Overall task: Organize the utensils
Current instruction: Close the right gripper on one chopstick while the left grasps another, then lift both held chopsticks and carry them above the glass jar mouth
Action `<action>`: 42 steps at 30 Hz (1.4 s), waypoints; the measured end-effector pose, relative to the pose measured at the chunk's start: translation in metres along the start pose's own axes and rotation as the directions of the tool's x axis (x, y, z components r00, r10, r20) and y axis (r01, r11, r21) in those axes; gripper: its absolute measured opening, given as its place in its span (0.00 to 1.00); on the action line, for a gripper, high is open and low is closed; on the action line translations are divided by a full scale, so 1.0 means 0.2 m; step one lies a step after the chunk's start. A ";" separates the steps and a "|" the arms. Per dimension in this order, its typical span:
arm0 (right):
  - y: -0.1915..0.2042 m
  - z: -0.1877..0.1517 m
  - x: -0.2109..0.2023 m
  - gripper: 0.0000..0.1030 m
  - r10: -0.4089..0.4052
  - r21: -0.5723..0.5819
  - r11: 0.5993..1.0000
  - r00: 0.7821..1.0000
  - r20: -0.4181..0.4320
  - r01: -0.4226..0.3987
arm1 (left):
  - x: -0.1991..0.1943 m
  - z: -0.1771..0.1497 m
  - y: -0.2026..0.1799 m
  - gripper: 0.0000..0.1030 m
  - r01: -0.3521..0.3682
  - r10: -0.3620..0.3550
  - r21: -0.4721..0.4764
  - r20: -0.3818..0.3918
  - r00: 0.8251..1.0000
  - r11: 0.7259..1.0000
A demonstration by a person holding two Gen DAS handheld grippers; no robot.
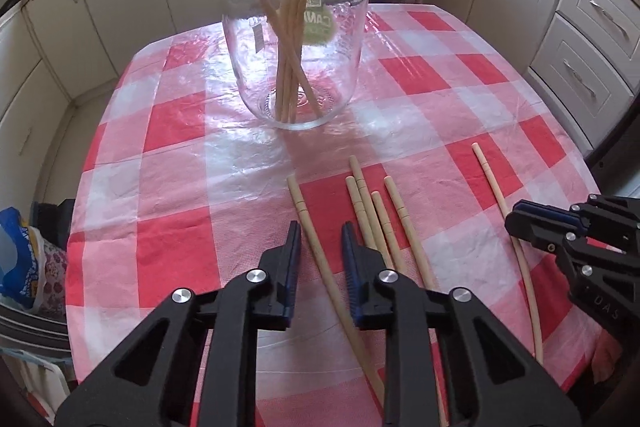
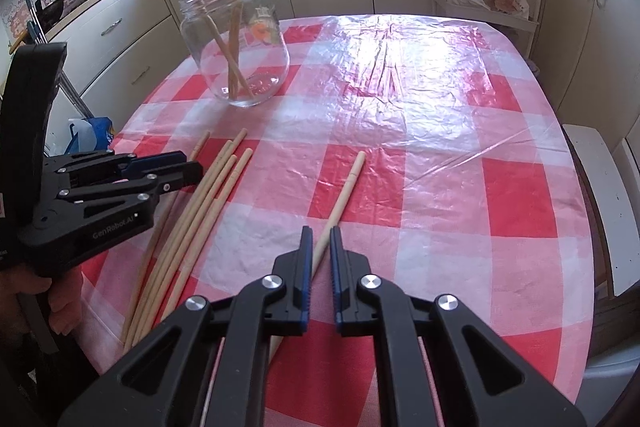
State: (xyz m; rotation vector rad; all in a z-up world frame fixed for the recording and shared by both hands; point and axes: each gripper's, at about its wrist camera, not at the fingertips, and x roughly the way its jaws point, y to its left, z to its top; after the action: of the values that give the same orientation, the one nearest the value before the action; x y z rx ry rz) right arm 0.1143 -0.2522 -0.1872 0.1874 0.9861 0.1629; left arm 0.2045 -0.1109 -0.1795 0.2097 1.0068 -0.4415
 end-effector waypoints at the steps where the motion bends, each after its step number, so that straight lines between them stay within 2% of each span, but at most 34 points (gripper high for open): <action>1: 0.00 0.01 0.00 0.09 0.002 0.008 1.000 1.000 -0.005 -0.002 | 0.00 0.01 0.01 0.17 0.014 -0.014 0.006 -0.011 1.000 1.000; 3: -0.01 0.03 0.01 0.15 -0.007 0.013 1.000 1.000 -0.016 0.007 | -0.01 0.01 0.03 0.17 0.033 -0.032 0.015 -0.036 0.999 0.999; 4: 0.00 0.03 0.02 0.25 -0.018 0.010 1.000 1.000 -0.016 0.018 | 0.00 0.03 0.02 0.17 0.034 -0.034 0.019 -0.046 0.998 0.999; 7: 0.01 0.05 0.04 0.28 -0.034 -0.012 0.999 0.999 -0.024 0.033 | 0.01 0.04 0.02 0.17 0.020 -0.018 0.035 -0.063 0.998 0.999; 9: 0.03 0.05 0.05 0.23 -0.045 -0.029 0.999 0.999 -0.018 0.044 | 0.01 0.05 0.00 0.17 0.014 -0.012 0.038 -0.065 0.998 0.999; 10: 0.03 0.05 0.05 0.11 -0.051 -0.039 0.998 0.999 -0.017 0.051 | 0.02 0.05 0.00 0.15 0.016 -0.013 0.037 -0.065 0.998 0.999; 11: 0.03 0.05 0.05 0.08 -0.052 -0.041 0.998 0.998 -0.018 0.051 | 0.02 0.05 -0.01 0.09 0.015 -0.013 0.036 -0.064 0.998 0.999; 13: 0.02 0.05 0.05 0.07 -0.048 -0.040 0.998 0.999 -0.014 0.047 | 0.02 0.06 0.00 0.05 0.041 -0.039 0.019 -0.067 0.997 0.999; 17: 0.00 0.04 0.04 0.07 -0.040 -0.029 0.999 0.999 -0.004 0.040 | -0.01 0.03 0.02 0.05 0.070 -0.070 0.005 -0.058 0.996 0.998; 20: -0.03 0.05 0.03 0.06 -0.006 0.014 1.000 1.000 0.009 0.005 | -0.10 0.03 0.05 0.05 0.088 -0.087 -0.025 0.018 0.996 0.996; 22: -0.07 0.05 0.01 0.06 0.026 0.058 0.998 0.999 0.023 -0.027 | -0.21 0.04 0.07 0.05 0.081 -0.076 -0.035 0.124 0.989 0.996; 23: -0.08 0.05 0.01 0.06 0.038 0.078 0.996 0.999 0.025 -0.040 | -0.27 0.06 0.08 0.05 0.081 -0.072 -0.038 0.187 0.980 0.996; 24: -0.09 0.05 0.02 0.06 0.039 0.084 0.996 0.999 0.022 -0.040 | -0.34 0.08 0.08 0.05 0.078 -0.066 -0.039 0.250 0.966 0.996; 26: -0.07 0.05 0.03 0.06 0.017 0.066 0.998 1.000 0.015 -0.018 | -0.47 0.13 0.10 0.05 0.073 -0.051 -0.042 0.392 0.919 0.996; 29: -0.04 0.05 0.03 0.06 -0.012 0.027 1.000 1.000 0.012 0.012 | -0.65 0.21 0.12 0.05 0.087 -0.039 -0.058 0.571 0.820 0.994; 31: -0.02 0.05 0.04 0.06 -0.032 -0.003 0.999 0.999 0.007 0.032 | -0.72 0.28 0.13 0.05 0.098 -0.026 -0.075 0.651 0.759 0.992; 34: 0.01 0.06 0.05 0.06 -0.064 -0.051 0.997 0.998 -0.001 0.063 | -0.77 0.38 0.16 0.05 0.122 -0.005 -0.109 0.726 0.688 0.986; 37: 0.03 0.07 0.07 0.06 -0.082 -0.078 0.994 0.997 -0.003 0.082 | -0.76 0.48 0.17 0.05 0.141 0.016 -0.137 0.769 0.640 0.980; 42: 0.03 0.07 0.08 0.06 -0.084 -0.087 0.993 0.996 0.005 0.084 | -0.72 0.60 0.20 0.05 0.144 0.065 -0.185 0.804 0.592 0.972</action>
State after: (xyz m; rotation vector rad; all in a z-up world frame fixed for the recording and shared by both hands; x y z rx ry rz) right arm 0.1347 -0.2442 -0.1912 0.0662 0.9814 0.1281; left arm 0.2492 -0.0832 0.0049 -0.2335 0.1342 -0.3910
